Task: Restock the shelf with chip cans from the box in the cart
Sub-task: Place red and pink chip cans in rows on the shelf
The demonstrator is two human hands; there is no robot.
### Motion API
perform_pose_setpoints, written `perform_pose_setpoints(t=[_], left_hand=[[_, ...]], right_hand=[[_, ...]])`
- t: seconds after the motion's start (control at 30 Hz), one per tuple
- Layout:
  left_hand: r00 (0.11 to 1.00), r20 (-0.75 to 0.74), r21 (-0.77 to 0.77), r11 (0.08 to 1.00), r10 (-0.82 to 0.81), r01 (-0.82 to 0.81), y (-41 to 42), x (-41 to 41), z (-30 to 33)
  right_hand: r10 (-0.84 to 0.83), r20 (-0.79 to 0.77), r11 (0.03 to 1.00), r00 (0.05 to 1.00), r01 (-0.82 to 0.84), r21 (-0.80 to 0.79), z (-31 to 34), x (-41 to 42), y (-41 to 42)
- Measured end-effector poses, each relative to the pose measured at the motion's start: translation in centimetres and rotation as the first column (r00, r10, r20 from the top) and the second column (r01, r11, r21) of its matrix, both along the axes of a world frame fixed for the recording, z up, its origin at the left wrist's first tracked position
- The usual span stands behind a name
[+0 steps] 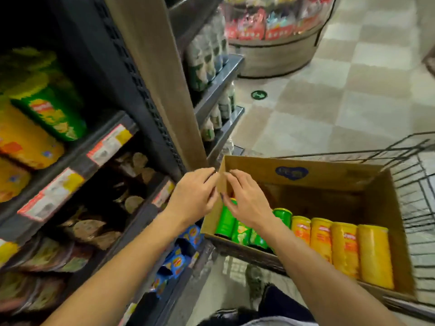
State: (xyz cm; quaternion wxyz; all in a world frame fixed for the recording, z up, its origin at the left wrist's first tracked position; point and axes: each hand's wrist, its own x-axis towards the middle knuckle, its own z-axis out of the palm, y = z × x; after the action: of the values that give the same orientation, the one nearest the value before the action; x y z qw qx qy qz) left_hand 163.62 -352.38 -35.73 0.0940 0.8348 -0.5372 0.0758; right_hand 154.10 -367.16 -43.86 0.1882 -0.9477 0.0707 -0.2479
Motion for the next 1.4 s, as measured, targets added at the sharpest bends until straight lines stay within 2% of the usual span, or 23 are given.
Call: perform_pose_setpoints(t=[0.1, 0.23, 0.33, 0.47, 0.63, 0.87, 0.93, 1.07, 1.2, 1.27, 1.33, 1.4], left_hand=[[0.996, -0.089, 0.142, 0.989, -0.032, 0.044, -6.4, 0.3, -3.4], [0.978, -0.206, 0.333, 0.941, 0.007, 0.063, -12.6, 1.1, -9.3], [0.961, -0.263, 0.452, 0.891, 0.086, 0.044, -15.2, 1.3, -13.2], [0.921, -0.333, 0.517, 0.856, 0.205, -0.004, -16.6, 2.1, -17.7], [0.877, -0.355, 0.616, 0.786, 0.324, -0.042, -16.4, 4.9, -23.4], [0.780, -0.453, 0.627, 0.776, 0.432, -0.065, -18.9, 8.4, -28.8], [0.781, -0.408, 0.681, 0.727, 0.473, -0.084, -20.4, 8.9, -29.9], [0.740, -0.336, 0.792, 0.600, 0.583, -0.113, -22.5, 9.6, -31.6], [0.823, -0.294, 0.860, 0.511, 0.485, 0.006, -23.9, 9.8, -32.8], [0.800, -0.321, 0.859, 0.512, 0.508, 0.020, -24.0, 10.0, -34.3], [0.766, -0.381, 0.818, 0.575, 0.518, 0.018, -24.1, 10.3, -35.3], [0.705, -0.461, 0.763, 0.646, 0.539, 0.005, -24.1, 10.3, -35.4]], right_hand=[[-0.124, -0.112, 0.990, 0.986, 0.130, 0.046, -3.2, -1.7, -5.1], [-0.218, -0.433, 0.943, 0.875, 0.304, 0.139, -7.2, -3.1, -9.8], [-0.188, -0.635, 0.899, 0.749, 0.392, 0.196, -9.6, -3.0, -11.9], [-0.103, -0.765, 0.835, 0.635, 0.474, 0.281, -13.5, -1.2, -14.3], [0.006, -0.832, 0.670, 0.554, 0.616, 0.414, -17.8, 3.4, -16.2], [0.119, -0.879, 0.578, 0.461, 0.688, 0.439, -22.0, 9.5, -15.6], [0.168, -0.889, 0.580, 0.425, 0.687, 0.438, -23.2, 10.6, -15.4], [0.314, -0.907, 0.577, 0.281, 0.702, 0.417, -24.8, 11.3, -15.9], [0.419, -0.887, 0.518, 0.194, 0.751, 0.409, -25.8, 11.0, -17.5], [0.399, -0.890, 0.481, 0.221, 0.776, 0.408, -27.3, 10.3, -17.5], [0.214, -0.918, 0.471, 0.335, 0.788, 0.398, -28.8, 10.4, -17.9], [0.117, -0.904, 0.447, 0.412, 0.791, 0.418, -28.7, 10.0, -18.1]])
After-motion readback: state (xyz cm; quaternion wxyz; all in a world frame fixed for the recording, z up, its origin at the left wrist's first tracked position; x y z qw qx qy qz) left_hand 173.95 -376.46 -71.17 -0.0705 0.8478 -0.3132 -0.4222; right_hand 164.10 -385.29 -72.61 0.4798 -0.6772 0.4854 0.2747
